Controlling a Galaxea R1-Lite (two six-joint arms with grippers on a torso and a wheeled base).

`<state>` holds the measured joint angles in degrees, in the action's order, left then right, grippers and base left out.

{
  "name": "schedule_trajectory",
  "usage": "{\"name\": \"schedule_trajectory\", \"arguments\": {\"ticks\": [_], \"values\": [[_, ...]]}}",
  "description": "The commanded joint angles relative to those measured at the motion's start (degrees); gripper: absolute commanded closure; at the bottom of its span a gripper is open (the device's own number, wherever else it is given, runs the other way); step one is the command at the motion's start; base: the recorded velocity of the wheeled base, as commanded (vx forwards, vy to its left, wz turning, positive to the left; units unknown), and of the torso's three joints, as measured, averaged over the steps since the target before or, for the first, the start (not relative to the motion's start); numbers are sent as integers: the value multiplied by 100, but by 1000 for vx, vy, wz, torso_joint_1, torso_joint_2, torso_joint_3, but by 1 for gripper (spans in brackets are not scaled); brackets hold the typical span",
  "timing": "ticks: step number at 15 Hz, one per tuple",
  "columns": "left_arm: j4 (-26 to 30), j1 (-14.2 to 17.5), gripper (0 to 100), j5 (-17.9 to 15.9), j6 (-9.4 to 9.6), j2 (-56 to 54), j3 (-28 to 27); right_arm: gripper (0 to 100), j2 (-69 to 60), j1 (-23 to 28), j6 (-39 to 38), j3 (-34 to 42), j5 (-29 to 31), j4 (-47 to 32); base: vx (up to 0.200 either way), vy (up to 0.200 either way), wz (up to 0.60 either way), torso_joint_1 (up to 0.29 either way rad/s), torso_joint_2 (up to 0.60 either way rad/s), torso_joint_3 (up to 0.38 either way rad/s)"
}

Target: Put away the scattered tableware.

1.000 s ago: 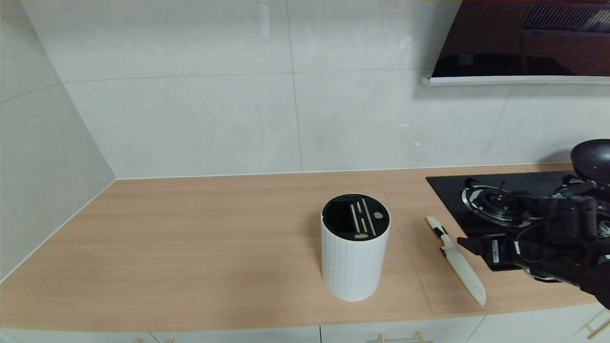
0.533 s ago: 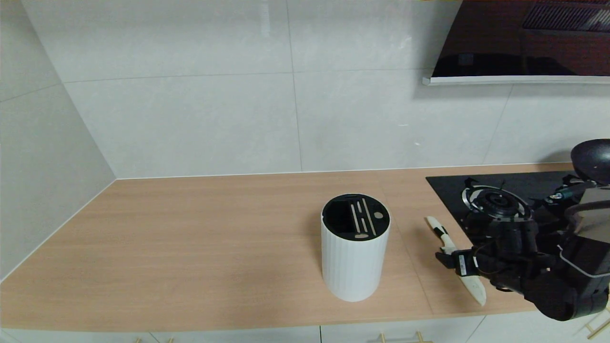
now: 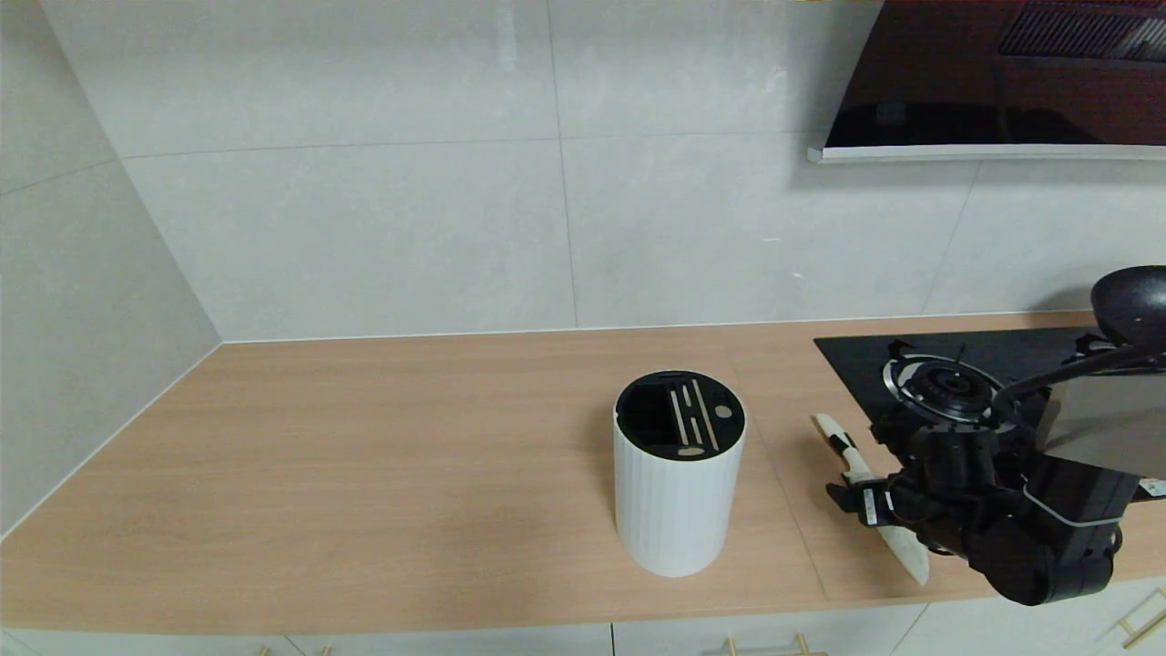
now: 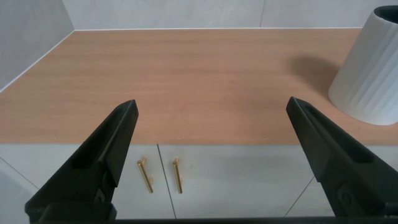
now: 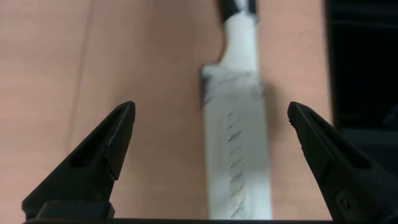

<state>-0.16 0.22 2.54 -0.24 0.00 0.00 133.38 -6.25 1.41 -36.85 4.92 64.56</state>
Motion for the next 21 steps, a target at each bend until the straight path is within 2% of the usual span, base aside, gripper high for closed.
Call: {"name": "schedule_trajectory", "arguments": {"ticks": [1,19,20,21], "values": [[-2,4,0,1,-2,0,0,0,197,28,-1,-103,0,57,0,0,0,0,0,0],[-2,4,0,1,-2,0,0,0,479,239,-229,-428,-115,74,0,0,0,0,0,0],[-2,4,0,1,-2,0,0,100,479,239,-229,-428,-115,83,0,0,0,0,0,0],[-2,-4,0,1,-2,0,0,100,487,239,-229,-428,-115,83,0,0,0,0,0,0]]}}
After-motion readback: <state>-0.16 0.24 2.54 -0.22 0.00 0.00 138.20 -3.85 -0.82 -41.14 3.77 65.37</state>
